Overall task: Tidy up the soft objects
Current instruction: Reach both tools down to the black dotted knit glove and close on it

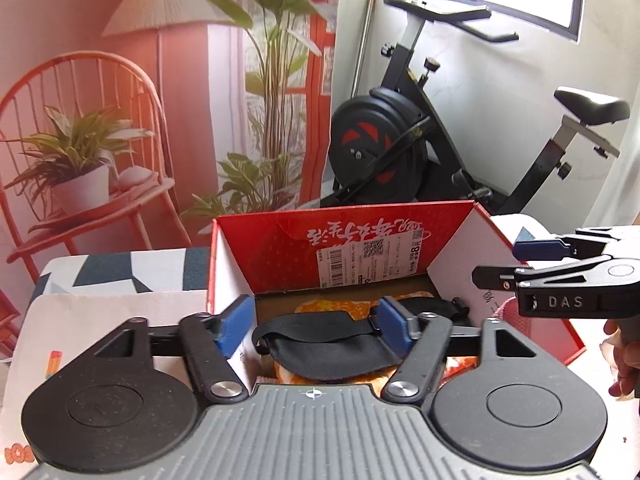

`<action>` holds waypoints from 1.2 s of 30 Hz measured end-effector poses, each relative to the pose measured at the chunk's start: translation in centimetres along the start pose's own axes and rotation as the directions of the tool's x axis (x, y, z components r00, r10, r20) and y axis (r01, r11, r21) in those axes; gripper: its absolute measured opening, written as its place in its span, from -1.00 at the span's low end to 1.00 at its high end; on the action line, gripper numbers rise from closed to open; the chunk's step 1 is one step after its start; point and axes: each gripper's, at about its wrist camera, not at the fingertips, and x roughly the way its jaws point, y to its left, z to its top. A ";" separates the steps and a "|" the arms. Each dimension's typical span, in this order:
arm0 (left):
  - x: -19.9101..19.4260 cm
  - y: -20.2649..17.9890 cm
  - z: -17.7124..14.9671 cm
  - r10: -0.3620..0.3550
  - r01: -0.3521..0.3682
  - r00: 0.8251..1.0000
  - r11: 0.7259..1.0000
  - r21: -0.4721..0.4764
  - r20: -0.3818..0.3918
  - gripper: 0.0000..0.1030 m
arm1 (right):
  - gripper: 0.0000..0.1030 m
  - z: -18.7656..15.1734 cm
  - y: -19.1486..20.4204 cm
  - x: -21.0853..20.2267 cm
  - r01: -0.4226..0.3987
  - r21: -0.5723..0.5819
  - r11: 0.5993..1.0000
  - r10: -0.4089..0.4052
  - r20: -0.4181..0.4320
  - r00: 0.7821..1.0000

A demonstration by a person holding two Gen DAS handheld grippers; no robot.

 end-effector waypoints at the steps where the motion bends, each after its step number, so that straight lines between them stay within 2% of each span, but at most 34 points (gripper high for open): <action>1: -0.6 -0.1 -0.2 -0.002 0.002 1.000 1.000 -0.003 0.004 0.50 | 0.28 -0.2 0.1 -0.7 -0.003 0.005 1.000 0.003 0.011 1.000; 4: -2.6 -0.2 -1.0 -0.004 0.004 1.000 1.000 -0.005 0.012 0.62 | 0.36 -1.3 0.3 -2.7 0.009 0.019 1.000 -0.010 0.038 0.999; 14: -7.9 -0.8 -6.0 -0.017 0.017 1.000 1.000 -0.003 -0.004 0.62 | 0.36 -6.9 1.4 -9.0 -0.017 0.031 0.999 0.013 0.102 0.995; 20: -8.6 -0.5 -9.4 -0.033 0.031 0.998 0.999 -0.040 -0.045 0.59 | 0.28 -10.8 2.7 -11.0 -0.032 0.018 0.999 0.030 0.075 0.997; 24: -8.9 -0.1 -11.8 -0.049 0.044 0.996 0.996 -0.073 -0.069 0.53 | 0.20 -13.5 3.7 -11.7 -0.074 0.045 0.996 0.071 0.061 0.996; 27: -8.7 0.2 -13.4 -0.058 0.049 0.994 0.994 -0.095 -0.091 0.47 | 0.01 -15.7 4.2 -11.7 -0.101 0.074 0.992 0.099 0.034 0.995; 29: -8.4 0.3 -14.2 -0.058 0.048 0.992 0.995 -0.092 -0.108 0.41 | -0.29 -17.2 4.6 -11.6 -0.115 0.085 0.990 0.114 0.013 0.993; 31: -8.0 0.4 -14.9 -0.056 0.046 0.991 0.995 -0.083 -0.124 0.39 | -0.48 -18.5 5.1 -11.6 -0.114 0.081 0.990 0.114 0.005 0.993; 33: -7.7 0.7 -15.5 -0.060 0.047 0.989 0.995 -0.093 -0.132 0.37 | -0.59 -19.4 5.2 -11.5 -0.133 0.099 0.986 0.134 -0.008 0.991; 36: -6.9 1.0 -16.1 -0.069 0.052 0.986 0.992 -0.114 -0.151 0.33 | -0.61 -20.4 5.3 -10.8 -0.159 0.119 0.980 0.165 -0.046 0.985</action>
